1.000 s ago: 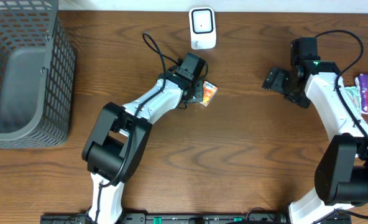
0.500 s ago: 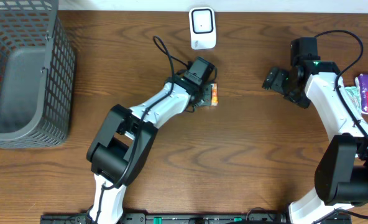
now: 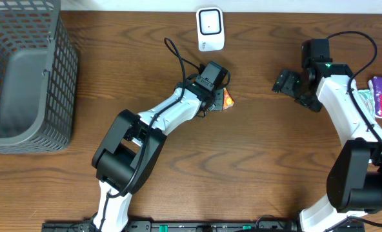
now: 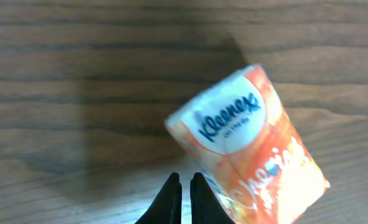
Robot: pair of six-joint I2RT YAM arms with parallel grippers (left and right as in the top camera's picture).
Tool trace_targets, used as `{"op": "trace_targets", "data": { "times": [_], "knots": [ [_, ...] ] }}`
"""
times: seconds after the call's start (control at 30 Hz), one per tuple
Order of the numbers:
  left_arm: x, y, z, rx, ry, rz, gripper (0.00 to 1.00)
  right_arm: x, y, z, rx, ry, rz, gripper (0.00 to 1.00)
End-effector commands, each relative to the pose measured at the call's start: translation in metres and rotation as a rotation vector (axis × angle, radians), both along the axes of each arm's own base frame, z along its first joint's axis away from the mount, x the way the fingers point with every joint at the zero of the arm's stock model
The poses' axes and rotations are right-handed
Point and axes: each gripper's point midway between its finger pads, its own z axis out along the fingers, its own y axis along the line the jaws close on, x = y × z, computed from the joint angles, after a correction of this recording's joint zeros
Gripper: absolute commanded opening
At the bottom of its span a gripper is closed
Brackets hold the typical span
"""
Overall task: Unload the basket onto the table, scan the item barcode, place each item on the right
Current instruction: 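Set the Kleenex packet down near centre and open the left gripper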
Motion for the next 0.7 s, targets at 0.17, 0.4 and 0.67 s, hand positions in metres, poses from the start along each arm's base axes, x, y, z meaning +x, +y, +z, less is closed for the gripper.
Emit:
{"op": "trace_targets", "data": {
  "times": [0.17, 0.4, 0.67],
  "knots": [
    [0.013, 0.007, -0.004, 0.001, -0.024, 0.108, 0.08, 0.003, -0.002, 0.001, -0.005, -0.004, -0.013, 0.99],
    [0.016, 0.005, -0.007, -0.015, -0.024, 0.128, 0.08, 0.003, -0.002, 0.001, -0.005, -0.004, -0.013, 0.99],
    [0.013, -0.017, -0.001, -0.12, -0.004, 0.071, 0.08, 0.003, -0.002, 0.001, -0.005, -0.004, -0.013, 0.99]
  ]
}}
